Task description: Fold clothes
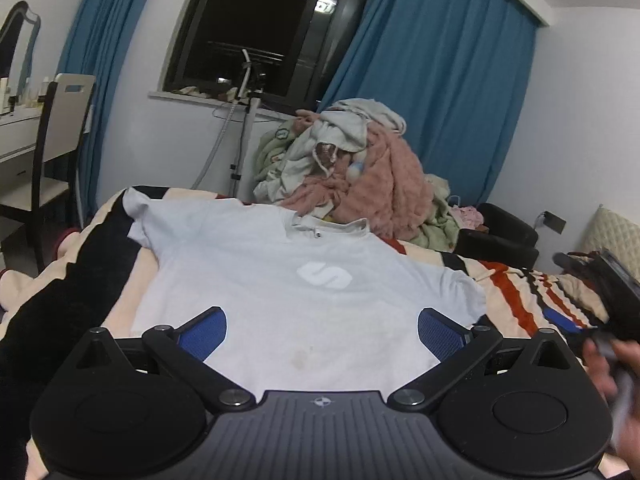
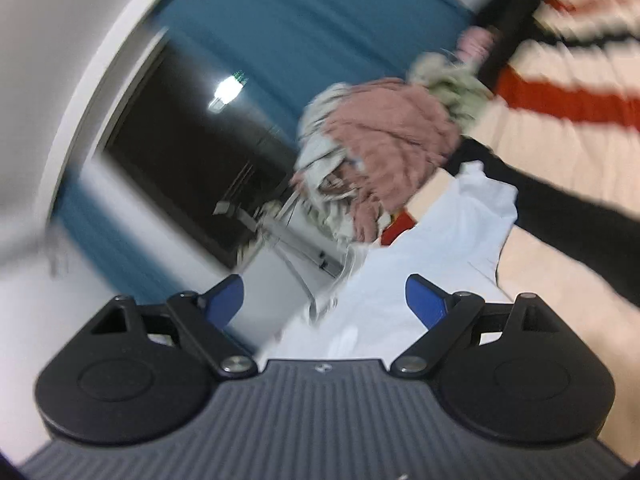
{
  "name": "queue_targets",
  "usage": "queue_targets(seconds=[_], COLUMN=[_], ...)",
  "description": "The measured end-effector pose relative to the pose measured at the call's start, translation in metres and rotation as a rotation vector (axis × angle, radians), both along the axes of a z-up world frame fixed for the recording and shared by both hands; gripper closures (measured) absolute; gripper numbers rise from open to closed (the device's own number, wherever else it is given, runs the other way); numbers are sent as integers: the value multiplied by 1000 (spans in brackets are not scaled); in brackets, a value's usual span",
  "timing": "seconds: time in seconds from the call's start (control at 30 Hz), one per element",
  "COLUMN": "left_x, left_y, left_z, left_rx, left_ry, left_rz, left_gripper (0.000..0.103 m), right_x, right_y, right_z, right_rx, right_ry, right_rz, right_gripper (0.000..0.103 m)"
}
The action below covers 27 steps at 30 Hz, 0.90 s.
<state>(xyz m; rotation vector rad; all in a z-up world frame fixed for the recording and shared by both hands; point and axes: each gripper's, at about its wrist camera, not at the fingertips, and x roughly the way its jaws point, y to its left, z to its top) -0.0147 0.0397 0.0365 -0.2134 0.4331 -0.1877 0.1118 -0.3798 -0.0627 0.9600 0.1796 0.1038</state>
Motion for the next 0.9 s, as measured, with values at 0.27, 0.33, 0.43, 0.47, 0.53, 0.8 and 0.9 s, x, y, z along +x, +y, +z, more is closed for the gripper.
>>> queue_targets(seconds=[0.27,0.33,0.43,0.47,0.53,0.8,0.9], left_x=[20,30,46,51,60,95,107], left_y=[-3,-7,-12,-13,-14,-17,-17], left_z=[-28,-37,-48,-52,-59,-84,-92], left_rx=[30,43,63,68,74,83,69], left_ry=[62,89,119,125,144,231,255], left_rz=[71,76,80,81,82,90,93], left_gripper=[0,0,0,0,0,0,0], right_x=[113,134,162,171,186,246,260], right_y=[-66,-69,-72,-72,-74,-99,-104], right_z=[-95,-117,-142,-147,-151,-164,-164], right_rx=[112,104,77,64,39,16,17], right_ry=[203,242,252,235,173,19,-12], right_rz=[-74,-57,-27,-23,-19,-17,-28], right_gripper=[22,22,22,22,21,32,32])
